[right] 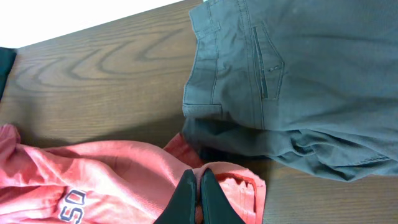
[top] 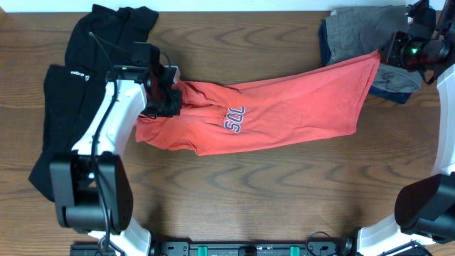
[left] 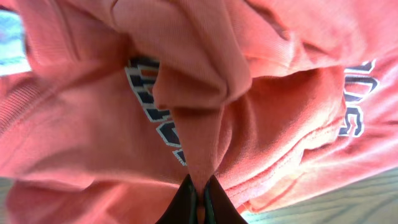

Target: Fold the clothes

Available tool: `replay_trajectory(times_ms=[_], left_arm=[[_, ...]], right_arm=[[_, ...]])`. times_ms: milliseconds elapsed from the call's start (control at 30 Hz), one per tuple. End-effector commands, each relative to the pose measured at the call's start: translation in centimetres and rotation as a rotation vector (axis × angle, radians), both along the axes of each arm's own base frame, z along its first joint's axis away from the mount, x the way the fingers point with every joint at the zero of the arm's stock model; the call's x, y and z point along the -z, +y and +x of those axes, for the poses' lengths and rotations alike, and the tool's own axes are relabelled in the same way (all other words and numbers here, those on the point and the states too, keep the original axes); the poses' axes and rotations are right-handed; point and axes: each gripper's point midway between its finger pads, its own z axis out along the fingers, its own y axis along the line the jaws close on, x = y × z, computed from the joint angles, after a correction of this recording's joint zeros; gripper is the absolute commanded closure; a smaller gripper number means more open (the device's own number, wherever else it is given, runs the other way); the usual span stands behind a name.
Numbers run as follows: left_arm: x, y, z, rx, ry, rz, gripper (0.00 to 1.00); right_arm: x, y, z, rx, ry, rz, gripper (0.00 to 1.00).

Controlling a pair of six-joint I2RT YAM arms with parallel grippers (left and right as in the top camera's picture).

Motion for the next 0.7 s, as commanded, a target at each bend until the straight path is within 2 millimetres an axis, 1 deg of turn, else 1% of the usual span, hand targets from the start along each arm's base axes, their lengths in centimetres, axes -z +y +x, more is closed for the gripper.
replay_trajectory(times_ms=[0,167,267,400,433,467,667], left_arm=[[-3.6,-0.2,0.8,0.005,-0.106,-0.013,0.94],[-6.7,-0.2,1.0,0.005,-0.200,-0.020,0.94],[-7.7,-0.2,1.0,0.005,-0.232,-0.022,0.92],[-7.6,-0.2,0.8,0.003,-0.223,-0.023,0.88],[-7.5,-0.2,0.7,0.003,-0.218,-0.023,0.89],[-7.3,-0.2,0.5,0.003,-0.212,-0.022,0.94],[-6.6,-0.2,0.1,0.002,-0.190,-0.021,0.94]], right_arm=[[-0.8,0.3,0.2,-0.022,-0.025,-0.020,0.99],[-0.8,0.3,0.2,-0.022,-0.021,-0.019,0.99],[-0.7,0.3,0.1,-0.022,-0.017,-0.019,0.99],[-0.6,0.4,0.0,-0.031,-0.016,-0.025,0.99],[-0.6,0.4,0.0,-0.034,-0.014,-0.026,0.99],[-0.6,0.4,0.0,-0.036,-0.015,-0.028,0.99],[-0.6,0.4,0.0,-0.036,-0.014,-0.027,0.99]])
